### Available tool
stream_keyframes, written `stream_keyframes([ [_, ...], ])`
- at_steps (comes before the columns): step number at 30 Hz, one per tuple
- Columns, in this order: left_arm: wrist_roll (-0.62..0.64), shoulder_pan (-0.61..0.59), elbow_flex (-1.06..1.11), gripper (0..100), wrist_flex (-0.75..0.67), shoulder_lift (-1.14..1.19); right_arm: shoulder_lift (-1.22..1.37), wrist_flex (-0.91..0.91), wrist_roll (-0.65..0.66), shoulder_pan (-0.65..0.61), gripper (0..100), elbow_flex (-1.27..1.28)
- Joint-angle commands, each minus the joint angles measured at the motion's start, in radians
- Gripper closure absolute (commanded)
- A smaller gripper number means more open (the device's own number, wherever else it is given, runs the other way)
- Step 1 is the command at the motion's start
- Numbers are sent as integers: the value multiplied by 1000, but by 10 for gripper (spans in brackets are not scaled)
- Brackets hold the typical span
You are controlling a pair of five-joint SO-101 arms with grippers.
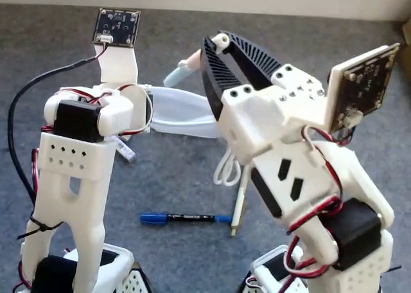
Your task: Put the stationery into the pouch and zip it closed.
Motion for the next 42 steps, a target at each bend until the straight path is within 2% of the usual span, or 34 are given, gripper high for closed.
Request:
stream_keyframes([
  [1,9,-15,-7,990,-6,28,-21,12,14,-8,994,-54],
  [12,11,-15,-7,990,-6,28,-13,142,14,-8,994,-39],
  [21,9,-15,-7,990,-6,27,-19,28,18,-4,994,189],
  [26,9,-15,-7,990,-5,27,-19,-2,163,-10,994,300],
  [30,9,-13,-7,990,-5,27,-19,-2,180,-27,992,325],
  [33,9,-13,-7,990,-5,27,-19,5,176,-45,961,328],
  [37,8,-13,-7,990,-6,27,-19,5,176,-51,867,328],
  [42,8,-10,-7,990,-6,27,-19,18,175,-48,872,325],
])
